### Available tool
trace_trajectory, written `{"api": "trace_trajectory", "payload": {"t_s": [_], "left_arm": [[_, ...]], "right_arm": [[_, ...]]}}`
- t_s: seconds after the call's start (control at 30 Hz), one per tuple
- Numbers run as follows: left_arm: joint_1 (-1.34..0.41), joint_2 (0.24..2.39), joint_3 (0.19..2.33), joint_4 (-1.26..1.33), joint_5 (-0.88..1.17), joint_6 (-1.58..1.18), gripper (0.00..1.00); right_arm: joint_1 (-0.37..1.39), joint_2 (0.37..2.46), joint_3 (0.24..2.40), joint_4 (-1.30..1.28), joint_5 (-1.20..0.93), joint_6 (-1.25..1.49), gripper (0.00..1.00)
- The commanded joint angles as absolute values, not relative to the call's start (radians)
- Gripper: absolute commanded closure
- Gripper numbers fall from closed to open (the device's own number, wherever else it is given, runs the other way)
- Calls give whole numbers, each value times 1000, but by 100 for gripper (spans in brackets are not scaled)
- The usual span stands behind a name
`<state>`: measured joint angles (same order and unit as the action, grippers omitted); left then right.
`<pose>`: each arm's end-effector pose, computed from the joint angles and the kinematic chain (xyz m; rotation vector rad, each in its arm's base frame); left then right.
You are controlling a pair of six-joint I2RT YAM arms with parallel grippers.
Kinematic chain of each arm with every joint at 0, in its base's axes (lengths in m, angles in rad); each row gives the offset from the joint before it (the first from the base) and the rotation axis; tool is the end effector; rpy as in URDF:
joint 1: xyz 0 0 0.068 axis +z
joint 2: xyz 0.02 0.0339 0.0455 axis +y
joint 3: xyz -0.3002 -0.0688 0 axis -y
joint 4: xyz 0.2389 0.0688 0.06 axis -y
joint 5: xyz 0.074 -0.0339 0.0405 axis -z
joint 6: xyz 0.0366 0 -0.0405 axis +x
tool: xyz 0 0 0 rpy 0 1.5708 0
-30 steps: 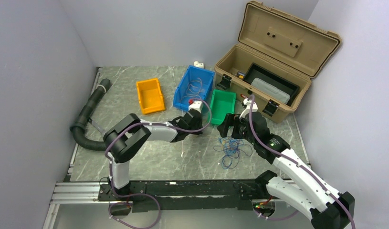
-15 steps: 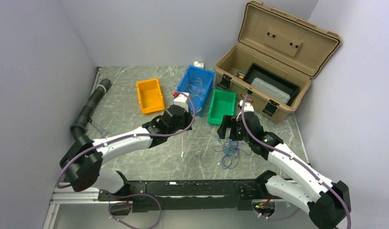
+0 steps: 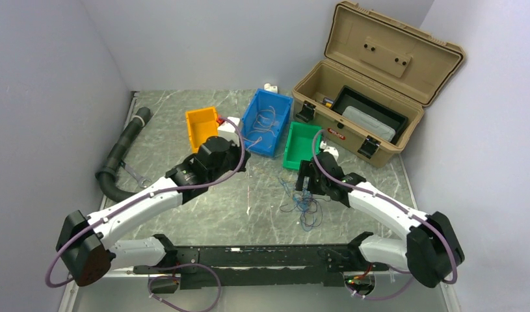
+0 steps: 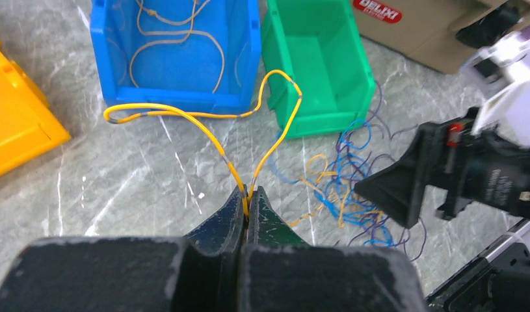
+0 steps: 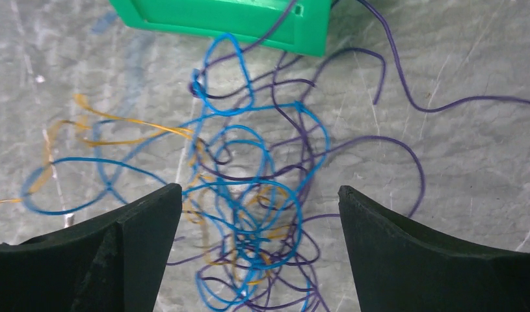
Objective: Untangle the cables
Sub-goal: Untie the cable.
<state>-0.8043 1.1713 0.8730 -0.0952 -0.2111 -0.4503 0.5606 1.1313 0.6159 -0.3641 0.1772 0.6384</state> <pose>0.1794 -0.1752 0.3351 0.2131 1.9952 -0.6126 0.1727 0.1008 0.2349 0.1741 2.4515 0.3189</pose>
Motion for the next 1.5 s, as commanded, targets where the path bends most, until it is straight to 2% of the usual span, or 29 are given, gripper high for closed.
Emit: {"api": "trace_trajectory", "payload": {"t_s": [0.0, 0.33, 0.63, 0.87, 1.33, 1.4, 1.47], "left_arm": [[-788, 1142, 952, -135, -160, -412, 100], [-657, 1040, 1053, -250, -135, -380, 100], [-516, 907, 1140, -395, -287, -342, 100], [-438, 825, 1138, -428, -417, -361, 100], [-345, 818, 1228, -452, -443, -350, 100], [-345, 816, 1220, -425, -362, -345, 100], [-344, 818, 1192, -365, -218, -332, 100]], "right_arm": [[558, 1183, 605, -338, 199, 681, 11], [543, 1202, 547, -418, 300, 857, 32], [420, 1021, 471, -485, 344, 966, 40], [397, 961, 458, -485, 336, 960, 42], [396, 933, 462, -437, 263, 859, 40], [395, 901, 464, -405, 221, 778, 33], [396, 844, 460, -349, 129, 684, 16]]}}
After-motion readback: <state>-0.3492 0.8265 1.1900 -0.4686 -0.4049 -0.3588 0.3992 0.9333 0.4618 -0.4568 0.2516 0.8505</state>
